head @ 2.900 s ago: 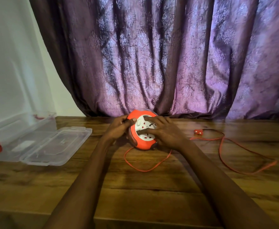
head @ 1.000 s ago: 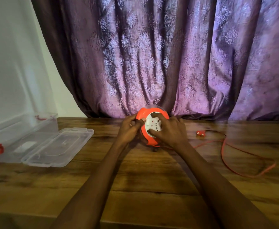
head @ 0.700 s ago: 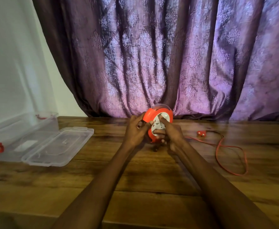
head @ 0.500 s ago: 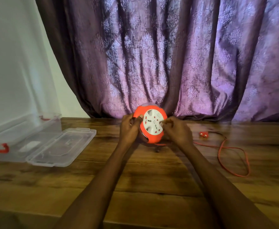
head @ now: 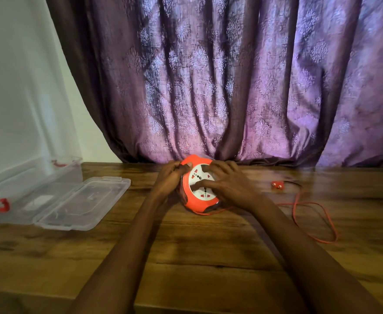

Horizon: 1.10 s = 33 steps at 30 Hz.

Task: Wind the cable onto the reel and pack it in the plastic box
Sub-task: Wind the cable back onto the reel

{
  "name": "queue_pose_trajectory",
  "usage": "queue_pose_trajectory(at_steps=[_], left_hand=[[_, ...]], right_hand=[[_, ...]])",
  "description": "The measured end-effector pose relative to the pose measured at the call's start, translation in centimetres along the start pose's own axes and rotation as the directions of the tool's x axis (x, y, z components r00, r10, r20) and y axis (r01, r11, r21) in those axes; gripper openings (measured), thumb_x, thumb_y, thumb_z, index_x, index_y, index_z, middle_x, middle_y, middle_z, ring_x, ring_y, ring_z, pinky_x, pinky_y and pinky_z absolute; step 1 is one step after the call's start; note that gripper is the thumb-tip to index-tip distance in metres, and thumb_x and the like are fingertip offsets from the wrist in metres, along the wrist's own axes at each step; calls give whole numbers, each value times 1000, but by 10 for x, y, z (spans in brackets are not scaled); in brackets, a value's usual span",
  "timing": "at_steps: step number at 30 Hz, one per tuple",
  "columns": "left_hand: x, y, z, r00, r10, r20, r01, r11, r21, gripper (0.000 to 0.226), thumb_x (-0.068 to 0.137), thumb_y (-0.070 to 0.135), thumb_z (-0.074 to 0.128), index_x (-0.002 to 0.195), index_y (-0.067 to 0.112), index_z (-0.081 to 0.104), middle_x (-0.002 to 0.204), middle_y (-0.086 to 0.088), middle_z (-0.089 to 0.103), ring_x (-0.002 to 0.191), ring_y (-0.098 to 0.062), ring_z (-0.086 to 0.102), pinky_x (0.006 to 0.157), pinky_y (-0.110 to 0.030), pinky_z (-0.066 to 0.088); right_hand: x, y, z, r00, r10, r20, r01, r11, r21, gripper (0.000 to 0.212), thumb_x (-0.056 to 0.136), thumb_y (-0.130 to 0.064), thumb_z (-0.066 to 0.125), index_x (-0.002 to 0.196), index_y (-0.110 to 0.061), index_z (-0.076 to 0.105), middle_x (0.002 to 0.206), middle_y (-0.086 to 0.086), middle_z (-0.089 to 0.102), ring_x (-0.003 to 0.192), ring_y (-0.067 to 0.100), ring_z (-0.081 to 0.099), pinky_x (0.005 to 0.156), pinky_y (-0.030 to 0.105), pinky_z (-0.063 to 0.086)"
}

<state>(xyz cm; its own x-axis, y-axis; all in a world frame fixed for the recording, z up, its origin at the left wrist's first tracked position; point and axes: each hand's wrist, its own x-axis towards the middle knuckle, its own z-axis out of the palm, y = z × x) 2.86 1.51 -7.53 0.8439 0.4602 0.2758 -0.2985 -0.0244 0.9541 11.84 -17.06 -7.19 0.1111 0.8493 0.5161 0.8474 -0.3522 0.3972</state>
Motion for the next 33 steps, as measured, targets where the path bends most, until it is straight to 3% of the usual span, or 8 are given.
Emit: queue_pose_trajectory(at_steps=[9,13,16,18,22,25,28,33], left_hand=[[-3,5,18,969,245,-3,-235,933,274,27,85,31,71,107,15,74,107,-19,61,98,-34,67,90,-45,54],[-8,1,30,935,354,12,-336,875,348,33,89,17,72,121,21,68,94,1,52,80,3,57,78,-9,45],[-14,-4,42,918,397,0,-372,859,351,41,87,10,72,127,10,65,96,0,46,81,4,50,74,-2,38],[-13,-4,43,914,406,-7,-376,853,361,40,88,11,71,127,9,65,94,1,45,80,4,49,75,-3,38],[-6,-2,32,907,416,-66,-366,856,366,3,90,12,69,92,15,69,83,4,45,67,10,49,67,-7,37],[3,0,15,921,351,-168,-286,904,319,20,90,27,69,82,9,67,87,-6,56,71,-1,53,71,-23,44],[13,-1,-1,940,245,-236,-196,957,213,48,78,49,68,88,3,69,88,-14,67,75,-17,59,76,-40,52],[16,-4,-8,971,105,-215,-103,994,19,41,70,50,78,85,11,75,81,-12,76,70,-23,67,74,-56,57]], right_hand=[[4,-7,0,821,565,-86,-547,820,169,66,67,-74,47,127,-47,47,93,1,74,97,31,63,82,41,41],[12,-16,1,477,832,285,-744,209,635,56,70,-65,71,114,-34,55,103,6,71,91,28,70,82,39,53],[18,-14,0,314,725,613,-434,-465,772,33,80,-41,76,90,-11,66,77,16,74,46,18,65,45,22,47],[19,-14,2,297,672,678,-385,-565,729,38,81,-44,75,87,-7,68,68,17,74,32,14,53,42,20,44],[14,-10,8,402,712,576,-433,-407,805,39,86,-47,72,92,-9,70,67,10,75,33,10,47,42,21,43],[5,-2,10,595,764,252,-611,226,759,22,86,-43,70,91,-22,70,73,-4,75,58,5,62,58,29,47],[-2,3,8,886,448,-119,-361,829,427,23,90,-32,65,112,-33,68,107,-4,65,94,20,59,79,37,48],[4,-2,-7,995,77,-60,-67,986,155,45,80,-36,71,124,-41,64,134,2,57,116,27,55,86,40,42]])
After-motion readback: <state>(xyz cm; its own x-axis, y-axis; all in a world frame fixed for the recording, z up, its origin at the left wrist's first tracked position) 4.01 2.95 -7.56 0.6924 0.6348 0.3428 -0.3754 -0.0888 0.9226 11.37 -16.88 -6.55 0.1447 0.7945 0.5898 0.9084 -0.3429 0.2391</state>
